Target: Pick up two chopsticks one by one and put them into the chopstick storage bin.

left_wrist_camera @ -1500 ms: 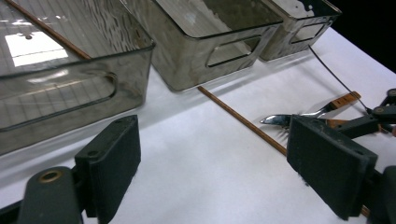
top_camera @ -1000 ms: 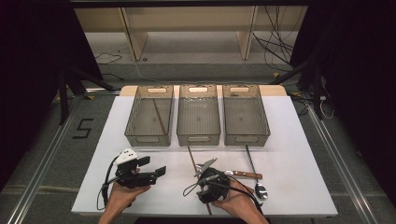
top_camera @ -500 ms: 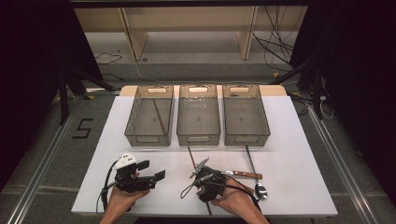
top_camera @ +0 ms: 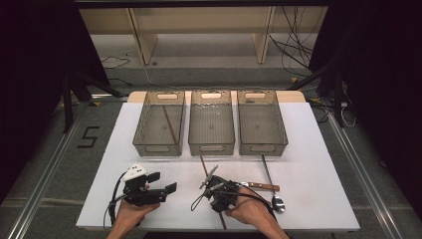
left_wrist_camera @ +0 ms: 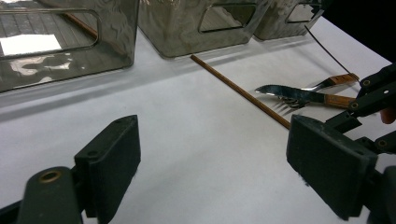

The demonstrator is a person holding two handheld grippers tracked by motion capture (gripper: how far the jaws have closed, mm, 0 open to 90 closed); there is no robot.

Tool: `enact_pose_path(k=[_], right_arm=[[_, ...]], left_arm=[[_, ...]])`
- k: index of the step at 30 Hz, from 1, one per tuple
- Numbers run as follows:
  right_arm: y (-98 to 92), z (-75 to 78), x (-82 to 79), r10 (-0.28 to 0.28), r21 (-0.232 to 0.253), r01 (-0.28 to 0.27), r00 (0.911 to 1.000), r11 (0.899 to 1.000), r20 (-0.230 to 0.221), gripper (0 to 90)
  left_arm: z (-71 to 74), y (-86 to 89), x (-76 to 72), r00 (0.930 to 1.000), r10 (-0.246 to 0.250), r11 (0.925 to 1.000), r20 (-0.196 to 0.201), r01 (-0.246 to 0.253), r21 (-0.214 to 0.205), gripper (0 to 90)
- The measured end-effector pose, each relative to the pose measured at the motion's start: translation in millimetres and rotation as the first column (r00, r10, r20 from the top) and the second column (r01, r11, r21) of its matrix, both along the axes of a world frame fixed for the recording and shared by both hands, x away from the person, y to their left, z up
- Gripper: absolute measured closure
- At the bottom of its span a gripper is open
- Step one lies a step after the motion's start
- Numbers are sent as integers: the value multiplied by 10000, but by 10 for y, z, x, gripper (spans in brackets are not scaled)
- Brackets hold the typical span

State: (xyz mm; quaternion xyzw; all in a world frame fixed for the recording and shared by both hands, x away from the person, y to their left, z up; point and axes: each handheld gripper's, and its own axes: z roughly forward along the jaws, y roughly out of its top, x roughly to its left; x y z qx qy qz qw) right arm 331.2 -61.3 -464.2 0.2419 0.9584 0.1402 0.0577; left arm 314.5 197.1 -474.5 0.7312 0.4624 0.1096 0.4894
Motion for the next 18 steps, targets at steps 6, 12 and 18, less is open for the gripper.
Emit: enact_pose_path(k=[6, 12, 18], right_arm=[[-7, -8, -1, 69, -46, -70, 9999, 10000, -142, 699], [-11, 23, -23, 401, -221, -414, 9975, 9989, -581, 713], [-23, -8, 6, 190, -445, -222, 9973, 9988, -710, 622]], left_arm=[[-8, -15, 5, 10000, -68, 10000, -29, 68, 12, 173], [-7, -8, 8, 10000, -43, 10000, -20, 43, -21, 173], [-5, 0, 4, 10000, -15, 10000, -3, 15, 0, 174]])
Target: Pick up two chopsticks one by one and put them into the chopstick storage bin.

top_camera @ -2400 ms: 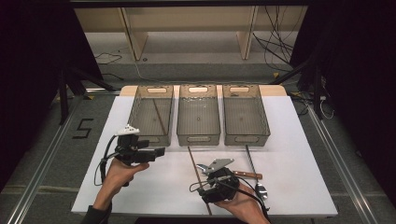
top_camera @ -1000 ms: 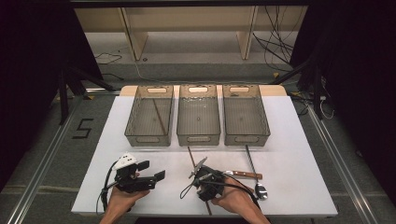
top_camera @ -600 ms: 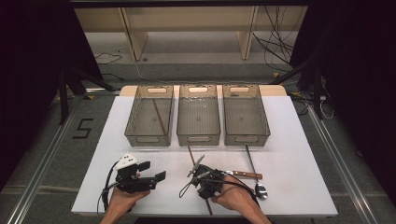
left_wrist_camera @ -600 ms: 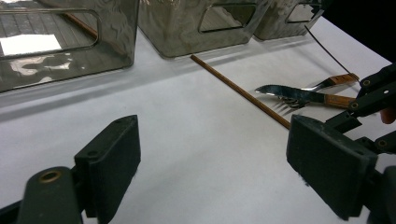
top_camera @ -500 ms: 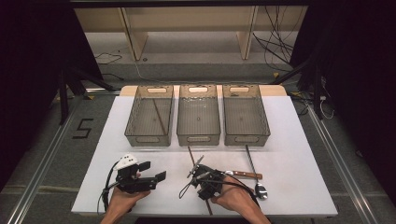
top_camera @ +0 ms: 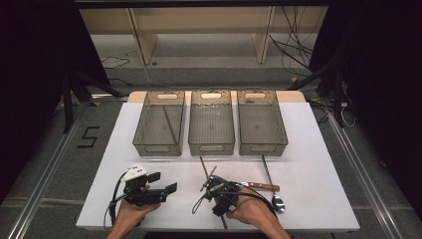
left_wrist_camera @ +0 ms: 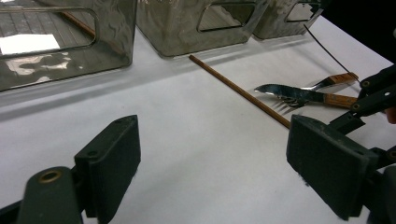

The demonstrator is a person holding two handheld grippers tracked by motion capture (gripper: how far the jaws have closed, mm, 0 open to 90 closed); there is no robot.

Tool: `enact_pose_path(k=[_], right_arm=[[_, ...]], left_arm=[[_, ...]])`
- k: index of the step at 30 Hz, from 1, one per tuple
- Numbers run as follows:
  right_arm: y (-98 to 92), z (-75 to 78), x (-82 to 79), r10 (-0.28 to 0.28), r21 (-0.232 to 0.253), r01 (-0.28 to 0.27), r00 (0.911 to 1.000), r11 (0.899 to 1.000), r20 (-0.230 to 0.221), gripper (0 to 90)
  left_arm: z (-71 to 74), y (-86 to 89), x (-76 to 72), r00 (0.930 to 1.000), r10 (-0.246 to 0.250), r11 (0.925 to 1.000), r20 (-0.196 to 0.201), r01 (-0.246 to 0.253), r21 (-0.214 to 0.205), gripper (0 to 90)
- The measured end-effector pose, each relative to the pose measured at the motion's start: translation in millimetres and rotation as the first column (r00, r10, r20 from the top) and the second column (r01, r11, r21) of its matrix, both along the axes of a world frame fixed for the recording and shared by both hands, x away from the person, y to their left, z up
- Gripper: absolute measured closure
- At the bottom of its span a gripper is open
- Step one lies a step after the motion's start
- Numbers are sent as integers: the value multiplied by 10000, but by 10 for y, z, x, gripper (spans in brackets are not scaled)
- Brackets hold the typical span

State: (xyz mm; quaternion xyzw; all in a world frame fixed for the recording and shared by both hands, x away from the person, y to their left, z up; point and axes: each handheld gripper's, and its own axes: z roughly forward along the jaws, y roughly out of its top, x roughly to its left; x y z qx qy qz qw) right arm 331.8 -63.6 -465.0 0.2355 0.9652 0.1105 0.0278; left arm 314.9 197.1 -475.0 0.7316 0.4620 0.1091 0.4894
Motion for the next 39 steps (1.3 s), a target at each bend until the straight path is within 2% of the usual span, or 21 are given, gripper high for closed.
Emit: enact_pose_path(k=[4, 9, 17, 20, 22, 31, 34, 39], right_arm=[[25, 0, -34, 67, -147, -64, 9998, 9999, 201, 624], [11, -6, -21, 220, -4, -220, 9997, 9998, 126, 657], [24, -1, -28, 468, -42, -468, 9989, 9989, 37, 749], [27, 0, -30, 514, -46, -513, 9986, 9987, 129, 829], [27, -1, -30, 523, -25, -523, 9985, 9986, 131, 846], [-21, 0, 1, 574, 338, -574, 9984, 9978, 12, 850], [-54, 21, 31, 379, 460, -393, 9989, 9982, 288, 851], [-110, 91, 51, 178, 868, -206, 9993, 9960, 331, 851]], left_arm=[[-8, 5, 10, 10000, 7, 10000, -29, -7, -15, 174], [-7, -7, 9, 10000, -3, 10000, -38, 3, -16, 174], [-9, 4, 12, 10000, 39, 10000, -47, -39, -62, 174], [-11, 5, 13, 10000, 38, 10000, -38, -39, -57, 174], [-11, 5, 13, 10000, 73, 9999, -51, -73, -108, 174], [-5, 13, 11, 9999, 101, 9998, -56, -102, -148, 175], [-4, 22, 10, 9999, 165, 9997, -29, -165, -180, 175], [9, 34, 10, 9997, 237, 9990, -18, -238, -365, 176]])
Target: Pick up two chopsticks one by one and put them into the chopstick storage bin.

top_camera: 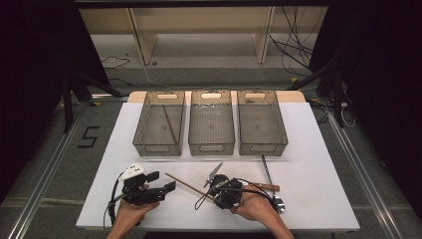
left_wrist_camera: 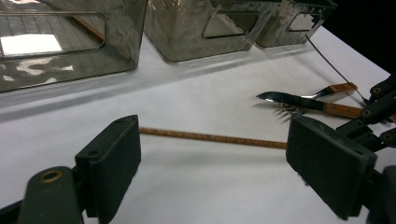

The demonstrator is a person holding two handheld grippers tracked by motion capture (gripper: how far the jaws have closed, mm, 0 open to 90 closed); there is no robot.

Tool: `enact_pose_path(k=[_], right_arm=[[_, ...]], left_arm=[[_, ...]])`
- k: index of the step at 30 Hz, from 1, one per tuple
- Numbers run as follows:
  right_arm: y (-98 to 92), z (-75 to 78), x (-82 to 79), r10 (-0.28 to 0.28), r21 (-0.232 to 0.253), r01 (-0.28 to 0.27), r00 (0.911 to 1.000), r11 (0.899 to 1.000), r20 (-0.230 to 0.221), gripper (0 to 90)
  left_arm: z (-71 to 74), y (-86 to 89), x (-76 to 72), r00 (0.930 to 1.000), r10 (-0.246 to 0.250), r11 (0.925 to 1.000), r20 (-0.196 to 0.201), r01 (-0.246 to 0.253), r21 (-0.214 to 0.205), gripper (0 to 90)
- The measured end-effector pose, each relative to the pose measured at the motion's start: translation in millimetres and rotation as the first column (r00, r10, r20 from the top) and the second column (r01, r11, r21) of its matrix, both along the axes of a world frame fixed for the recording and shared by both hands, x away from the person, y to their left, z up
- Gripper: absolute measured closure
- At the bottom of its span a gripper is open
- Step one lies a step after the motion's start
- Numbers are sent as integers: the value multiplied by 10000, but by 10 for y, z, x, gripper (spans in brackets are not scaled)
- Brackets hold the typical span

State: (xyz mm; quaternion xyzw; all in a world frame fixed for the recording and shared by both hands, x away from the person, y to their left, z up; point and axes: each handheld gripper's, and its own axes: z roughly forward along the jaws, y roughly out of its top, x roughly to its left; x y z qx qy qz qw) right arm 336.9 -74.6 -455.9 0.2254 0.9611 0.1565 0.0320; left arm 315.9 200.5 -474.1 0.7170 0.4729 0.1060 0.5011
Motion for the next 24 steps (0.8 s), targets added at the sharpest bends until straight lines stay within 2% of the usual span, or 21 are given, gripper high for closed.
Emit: enact_pose_path(k=[5, 6, 7, 11, 12, 14, 15, 16, 17, 18, 20, 24], right_arm=[[-70, 90, 20, -101, 712, 87, 9998, 9974, 184, 851], [-85, 121, 19, -319, 1020, 298, 9993, 9943, 193, 851], [-85, 121, 19, -319, 1020, 298, 9993, 9943, 193, 851], [-113, 164, 23, -567, 1573, 498, 9976, 9863, 400, 851], [-127, 177, 26, -660, 1915, 543, 9963, 9800, 553, 851], [-130, 184, 24, -708, 2017, 583, 9960, 9777, 553, 850], [-141, 194, 27, -779, 2253, 607, 9946, 9724, 683, 850], [-141, 194, 27, -779, 2253, 607, 9946, 9724, 683, 850], [-152, 204, 25, -863, 2517, 627, 9927, 9658, 837, 850], [-152, 204, 25, -863, 2517, 627, 9927, 9658, 837, 850], [-159, 215, 23, -971, 2746, 675, 9907, 9592, 957, 850], [-158, 233, 5, -1191, 3350, 757, 9867, 9392, 1109, 850]], left_arm=[[24, -25, -13, 10000, -47, 9999, -34, 47, -96, 176], [31, -36, -19, 10000, -59, 9999, -23, 59, -108, 176], [40, -47, -23, 9999, -106, 9998, -30, 105, -144, 176], [75, -96, -37, 9996, -266, 9986, -102, 261, -457, 177], [85, -109, -40, 9995, -279, 9985, -116, 273, -472, 178], [99, -129, -41, 9995, -288, 9980, -130, 281, -567, 180], [104, -137, -39, 9994, -311, 9974, -155, 300, -660, 181], [110, -143, -34, 9993, -314, 9969, -190, 299, -726, 181], [117, -154, -31, 9992, -297, 9961, -252, 275, -837, 184], [124, -162, -27, 9991, -321, 9954, -271, 295, -916, 184], [148, -184, -19, 9986, -394, 9928, -349, 352, -1144, 186], [212, -245, 8, 9977, -518, 9862, -439, 441, -1597, 197]])
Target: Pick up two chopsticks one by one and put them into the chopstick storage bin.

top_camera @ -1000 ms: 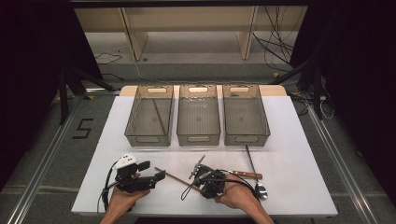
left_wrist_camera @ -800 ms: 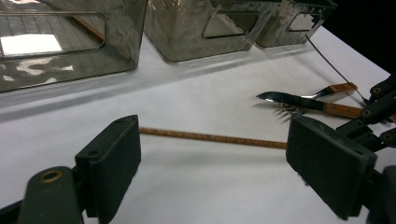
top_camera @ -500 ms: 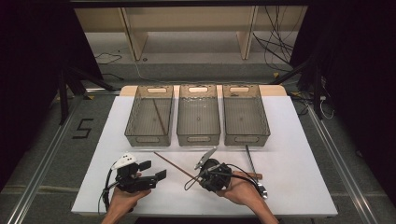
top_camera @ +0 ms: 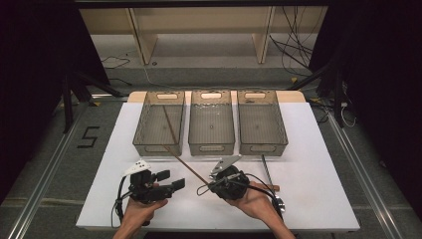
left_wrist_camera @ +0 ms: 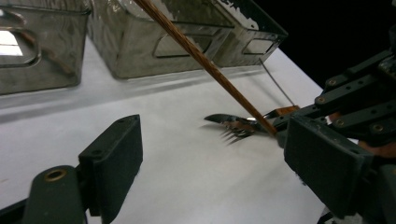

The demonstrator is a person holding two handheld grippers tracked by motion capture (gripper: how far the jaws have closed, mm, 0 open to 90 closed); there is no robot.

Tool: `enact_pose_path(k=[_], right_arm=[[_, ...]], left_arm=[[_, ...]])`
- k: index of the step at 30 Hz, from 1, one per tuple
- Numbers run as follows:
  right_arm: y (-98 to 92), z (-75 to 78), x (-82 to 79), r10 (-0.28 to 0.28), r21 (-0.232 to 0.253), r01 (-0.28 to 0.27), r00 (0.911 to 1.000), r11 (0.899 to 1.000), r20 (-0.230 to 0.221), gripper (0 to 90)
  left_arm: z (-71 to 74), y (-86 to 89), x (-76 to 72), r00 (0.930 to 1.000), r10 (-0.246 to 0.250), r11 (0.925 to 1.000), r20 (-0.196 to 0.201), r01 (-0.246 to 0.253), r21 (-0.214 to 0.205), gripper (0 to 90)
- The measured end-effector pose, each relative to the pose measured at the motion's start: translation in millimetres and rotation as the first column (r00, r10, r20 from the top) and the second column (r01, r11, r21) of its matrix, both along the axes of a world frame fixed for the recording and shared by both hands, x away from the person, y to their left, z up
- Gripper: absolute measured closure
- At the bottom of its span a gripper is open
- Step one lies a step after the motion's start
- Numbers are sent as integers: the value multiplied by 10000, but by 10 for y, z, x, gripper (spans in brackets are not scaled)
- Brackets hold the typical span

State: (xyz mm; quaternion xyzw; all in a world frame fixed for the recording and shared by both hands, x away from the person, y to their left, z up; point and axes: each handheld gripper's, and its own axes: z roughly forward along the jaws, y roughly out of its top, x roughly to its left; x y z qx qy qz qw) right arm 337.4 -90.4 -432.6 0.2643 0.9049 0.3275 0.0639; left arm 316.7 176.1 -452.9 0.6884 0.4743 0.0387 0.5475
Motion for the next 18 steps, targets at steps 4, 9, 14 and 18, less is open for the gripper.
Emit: enact_pose_path(k=[4, 9, 14, 18], right_arm=[[19, 15, -30, -84, 602, 69, 9997, 9982, 249, 850], [37, 41, -68, -60, 997, 16, 9990, 9950, 437, 850], [47, 61, -96, -34, 1286, -40, 9984, 9917, 569, 850], [56, 74, -113, 1, 1408, -93, 9979, 9900, 653, 850]], left_arm=[[54, -67, 51, 9998, -147, 9980, -145, 138, -620, 235], [112, -130, 102, 9989, -336, 9931, -324, 297, -1136, 288], [118, -152, 143, 9981, -361, 9885, -500, 283, -1485, 393], [119, -155, 169, 9968, -517, 9823, -612, 397, -1830, 509]])
